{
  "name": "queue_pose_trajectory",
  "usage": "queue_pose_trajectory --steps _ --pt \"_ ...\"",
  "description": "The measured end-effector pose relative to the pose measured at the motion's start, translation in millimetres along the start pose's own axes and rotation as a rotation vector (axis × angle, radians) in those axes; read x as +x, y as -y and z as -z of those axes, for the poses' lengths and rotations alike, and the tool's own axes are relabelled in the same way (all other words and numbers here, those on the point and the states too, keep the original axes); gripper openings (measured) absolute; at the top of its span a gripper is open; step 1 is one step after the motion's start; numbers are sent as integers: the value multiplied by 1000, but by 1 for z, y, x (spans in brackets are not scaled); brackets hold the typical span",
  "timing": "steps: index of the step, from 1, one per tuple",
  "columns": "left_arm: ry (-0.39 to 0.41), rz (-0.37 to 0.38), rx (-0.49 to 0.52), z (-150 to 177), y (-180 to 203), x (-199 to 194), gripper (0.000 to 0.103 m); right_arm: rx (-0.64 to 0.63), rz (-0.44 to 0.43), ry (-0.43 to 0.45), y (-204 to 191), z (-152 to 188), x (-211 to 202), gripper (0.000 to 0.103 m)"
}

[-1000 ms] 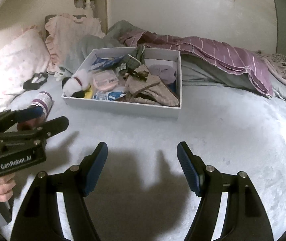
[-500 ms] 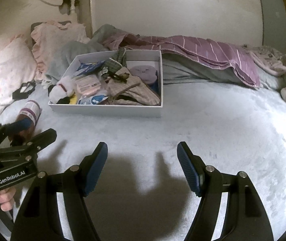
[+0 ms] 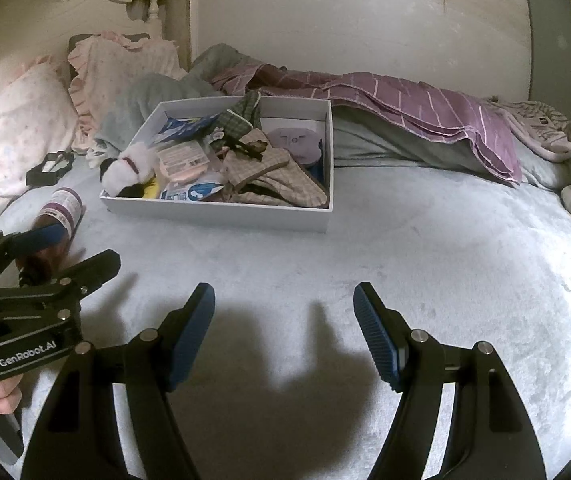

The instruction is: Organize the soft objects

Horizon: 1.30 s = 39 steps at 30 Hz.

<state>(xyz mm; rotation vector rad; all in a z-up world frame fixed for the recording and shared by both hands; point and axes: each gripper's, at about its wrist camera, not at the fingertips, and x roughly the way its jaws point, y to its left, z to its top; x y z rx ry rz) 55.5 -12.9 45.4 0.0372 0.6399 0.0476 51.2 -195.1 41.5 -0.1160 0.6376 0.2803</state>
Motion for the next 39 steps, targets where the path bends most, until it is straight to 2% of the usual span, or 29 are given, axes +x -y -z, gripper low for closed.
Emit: queue_pose_trajectory --steps 11,19,39 --pt "-22 1 -20 1 -4 3 82 -57 -5 2 -12 2 -1 73" --pt "-7 -11 -2 1 0 1 82 -53 -6 -2 -12 2 0 73" --pt "-32 -7 -24 2 -4 4 82 -52 -15 -10 -14 6 2 73"
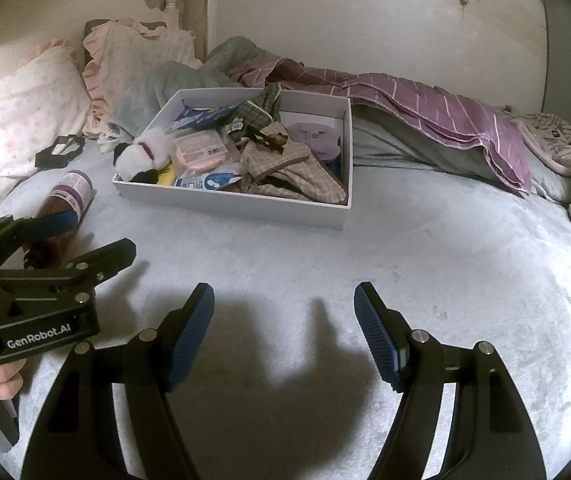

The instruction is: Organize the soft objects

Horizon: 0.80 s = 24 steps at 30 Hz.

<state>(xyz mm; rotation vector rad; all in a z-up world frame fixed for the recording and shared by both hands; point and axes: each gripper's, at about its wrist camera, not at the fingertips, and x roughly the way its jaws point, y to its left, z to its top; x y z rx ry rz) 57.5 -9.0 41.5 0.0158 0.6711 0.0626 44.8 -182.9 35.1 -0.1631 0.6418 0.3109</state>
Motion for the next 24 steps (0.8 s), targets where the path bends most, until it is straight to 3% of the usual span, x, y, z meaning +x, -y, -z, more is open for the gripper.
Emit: queue_pose_trajectory --steps 24 --pt "-11 2 0 0 0 2 82 -12 -2 -6 -1 -1 0 74"
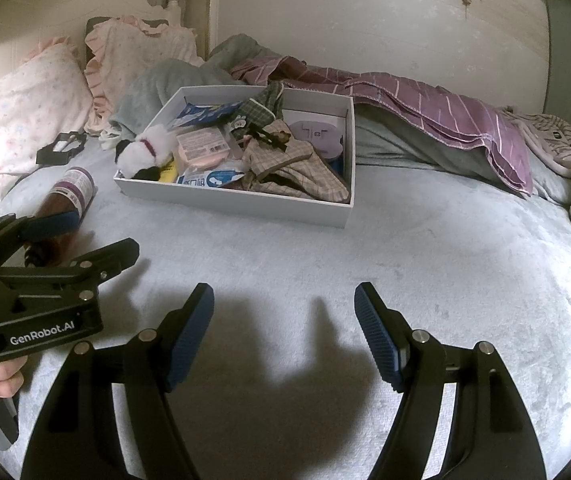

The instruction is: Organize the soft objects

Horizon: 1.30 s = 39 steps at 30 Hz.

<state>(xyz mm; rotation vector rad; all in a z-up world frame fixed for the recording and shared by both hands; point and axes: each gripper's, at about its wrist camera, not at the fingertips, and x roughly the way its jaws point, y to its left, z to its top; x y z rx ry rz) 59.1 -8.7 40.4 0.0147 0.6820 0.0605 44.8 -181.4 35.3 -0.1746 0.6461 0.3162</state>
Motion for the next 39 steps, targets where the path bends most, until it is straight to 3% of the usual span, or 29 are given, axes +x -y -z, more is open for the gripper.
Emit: queue_pose_trajectory --steps 39 --pt "4 7 13 -1 2 -1 82 -23 -25 -20 -4 0 2 74"
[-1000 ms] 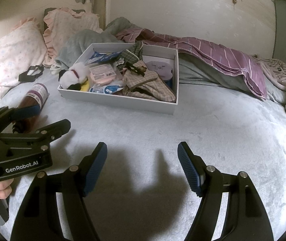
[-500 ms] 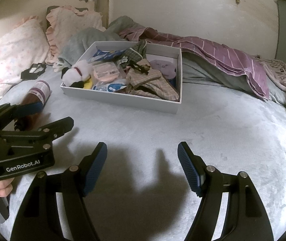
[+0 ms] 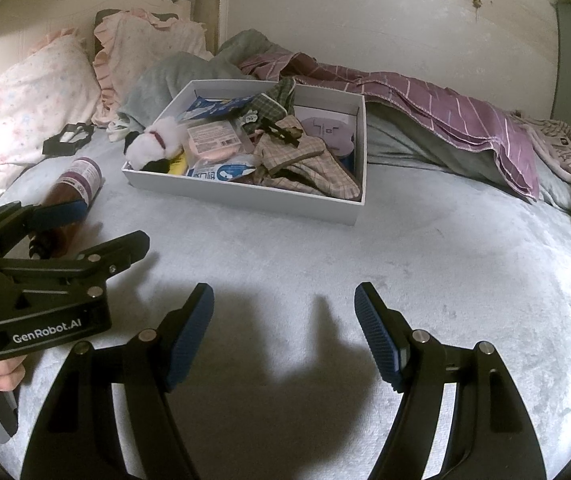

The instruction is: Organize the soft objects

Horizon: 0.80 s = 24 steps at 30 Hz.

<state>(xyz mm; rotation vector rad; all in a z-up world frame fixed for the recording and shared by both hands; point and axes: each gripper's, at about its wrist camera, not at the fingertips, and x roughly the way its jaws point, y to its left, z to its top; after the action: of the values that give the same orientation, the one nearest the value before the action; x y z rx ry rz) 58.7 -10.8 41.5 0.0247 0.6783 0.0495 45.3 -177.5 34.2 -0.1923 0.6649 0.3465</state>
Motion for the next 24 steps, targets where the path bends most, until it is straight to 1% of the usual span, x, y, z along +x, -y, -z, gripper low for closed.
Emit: queue_pose_trajectory --steps 8,24 --pt "0 -2 5 -1 0 0 82 -14 -2 8 -1 -1 -1 74" --pt "0 -3 6 0 1 0 82 -4 -6 3 0 0 -1 74"
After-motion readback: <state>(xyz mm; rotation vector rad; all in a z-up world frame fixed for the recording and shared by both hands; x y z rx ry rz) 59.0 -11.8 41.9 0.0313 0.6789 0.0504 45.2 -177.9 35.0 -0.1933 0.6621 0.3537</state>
